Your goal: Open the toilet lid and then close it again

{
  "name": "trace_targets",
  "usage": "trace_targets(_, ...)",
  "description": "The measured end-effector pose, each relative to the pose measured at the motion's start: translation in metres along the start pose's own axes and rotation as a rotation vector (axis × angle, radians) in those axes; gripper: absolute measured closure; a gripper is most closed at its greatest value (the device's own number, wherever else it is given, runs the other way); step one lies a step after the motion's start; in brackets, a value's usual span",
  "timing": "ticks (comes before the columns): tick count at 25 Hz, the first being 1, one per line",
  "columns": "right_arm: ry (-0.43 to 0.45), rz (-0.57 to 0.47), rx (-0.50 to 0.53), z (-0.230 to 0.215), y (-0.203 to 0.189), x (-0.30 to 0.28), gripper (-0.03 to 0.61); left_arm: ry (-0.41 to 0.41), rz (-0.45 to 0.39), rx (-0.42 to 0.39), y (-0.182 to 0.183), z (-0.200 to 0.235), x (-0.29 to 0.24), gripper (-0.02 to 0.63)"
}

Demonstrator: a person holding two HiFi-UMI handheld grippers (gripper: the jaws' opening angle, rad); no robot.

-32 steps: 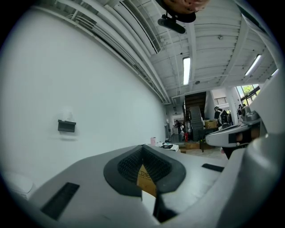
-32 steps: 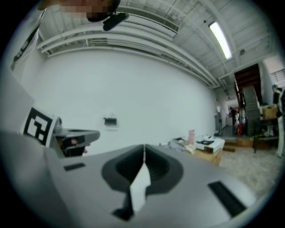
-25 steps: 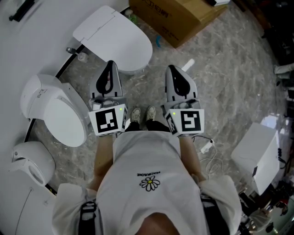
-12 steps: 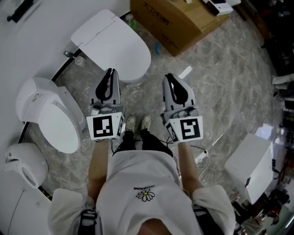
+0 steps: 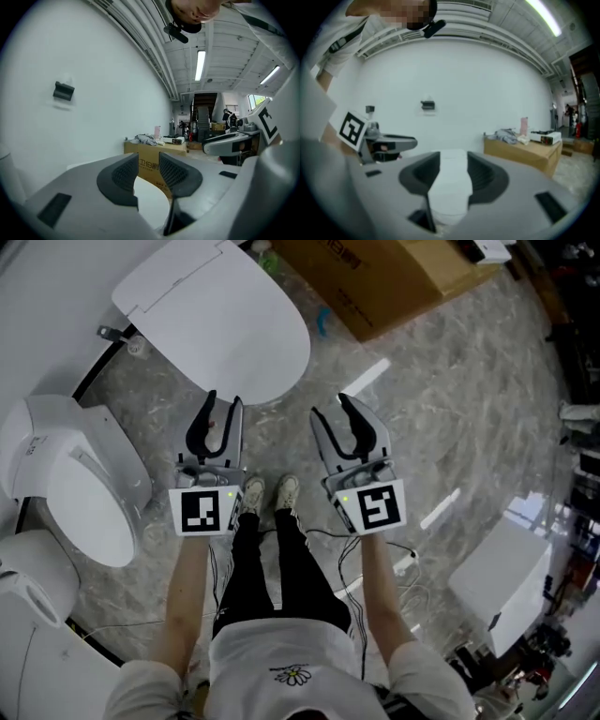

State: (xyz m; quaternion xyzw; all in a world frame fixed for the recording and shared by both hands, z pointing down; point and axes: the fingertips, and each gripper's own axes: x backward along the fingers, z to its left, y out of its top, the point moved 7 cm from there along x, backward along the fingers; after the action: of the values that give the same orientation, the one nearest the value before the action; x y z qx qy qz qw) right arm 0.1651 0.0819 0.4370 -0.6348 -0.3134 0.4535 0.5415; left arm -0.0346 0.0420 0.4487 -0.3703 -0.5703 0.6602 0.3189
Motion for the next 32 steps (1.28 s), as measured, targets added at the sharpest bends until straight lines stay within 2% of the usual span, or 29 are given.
trace_targets(3,0.048,0.082,0.04,0.0,-0.051,-0.023,0.334,-0.014,0.054,0.003,-0.055,0.001,-0.006,0.41)
trace_targets(7,0.084,0.169,0.042,-0.005,-0.114,-0.051,0.333,-0.037,0.159,0.002,-0.131,0.006,-0.019,0.383)
trace_targets(10,0.097,0.204,0.032,-0.009,-0.159,-0.069,0.331,-0.084,0.233,-0.001,-0.187,0.006,-0.029,0.328)
trace_targets(15,0.109,0.302,-0.015,-0.019,-0.228,-0.09,0.331,-0.059,0.354,0.022,-0.255,0.013,-0.034,0.314)
trace_targets(18,0.116,0.376,0.003,-0.026,-0.254,-0.102,0.331,-0.045,0.407,0.002,-0.283,0.017,-0.039,0.314)
trace_targets(21,0.124,0.423,0.019,-0.033,-0.275,-0.114,0.331,-0.026,0.444,0.02,-0.303,0.019,-0.042,0.314)
trace_targets(29,0.145,0.505,0.021,-0.045,-0.3,-0.135,0.331,0.021,0.429,0.043,-0.306,0.018,-0.043,0.314)
trace_targets(32,0.167,0.519,0.028,-0.043,-0.305,-0.141,0.331,0.071,0.436,0.071,-0.31,0.022,-0.041,0.316)
